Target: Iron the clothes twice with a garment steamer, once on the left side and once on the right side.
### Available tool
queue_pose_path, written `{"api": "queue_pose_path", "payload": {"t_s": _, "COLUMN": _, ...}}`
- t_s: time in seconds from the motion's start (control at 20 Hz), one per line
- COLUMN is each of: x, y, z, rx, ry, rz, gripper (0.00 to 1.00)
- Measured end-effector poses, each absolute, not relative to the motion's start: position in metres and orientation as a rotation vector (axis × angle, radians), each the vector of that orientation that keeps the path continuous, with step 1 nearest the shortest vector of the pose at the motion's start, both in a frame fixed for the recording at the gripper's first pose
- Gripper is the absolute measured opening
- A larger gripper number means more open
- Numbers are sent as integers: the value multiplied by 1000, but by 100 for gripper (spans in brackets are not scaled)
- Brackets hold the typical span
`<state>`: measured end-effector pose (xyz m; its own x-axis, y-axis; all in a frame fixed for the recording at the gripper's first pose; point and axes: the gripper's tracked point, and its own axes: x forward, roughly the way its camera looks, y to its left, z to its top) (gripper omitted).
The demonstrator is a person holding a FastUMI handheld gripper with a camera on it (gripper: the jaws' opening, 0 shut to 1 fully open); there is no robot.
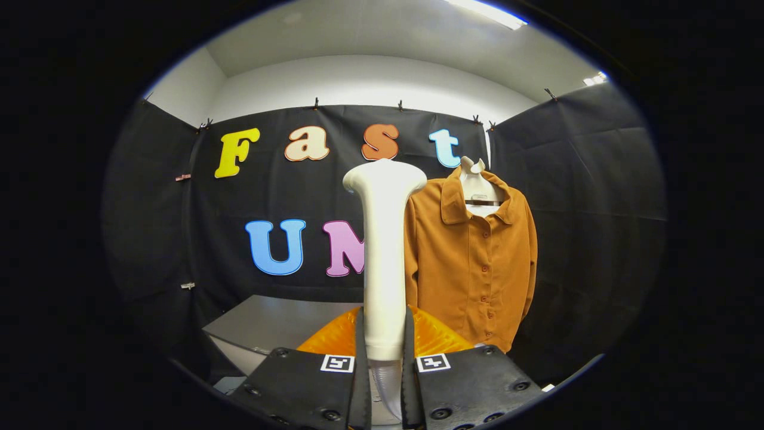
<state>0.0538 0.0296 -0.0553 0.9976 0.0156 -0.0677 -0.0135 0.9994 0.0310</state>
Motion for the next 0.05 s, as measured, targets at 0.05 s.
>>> {"api": "queue_pose_path", "payload": {"t_s": 0.05, "x": 55, "y": 31, "z": -56, "rx": 30, "ry": 70, "rz": 15, "gripper": 23}}
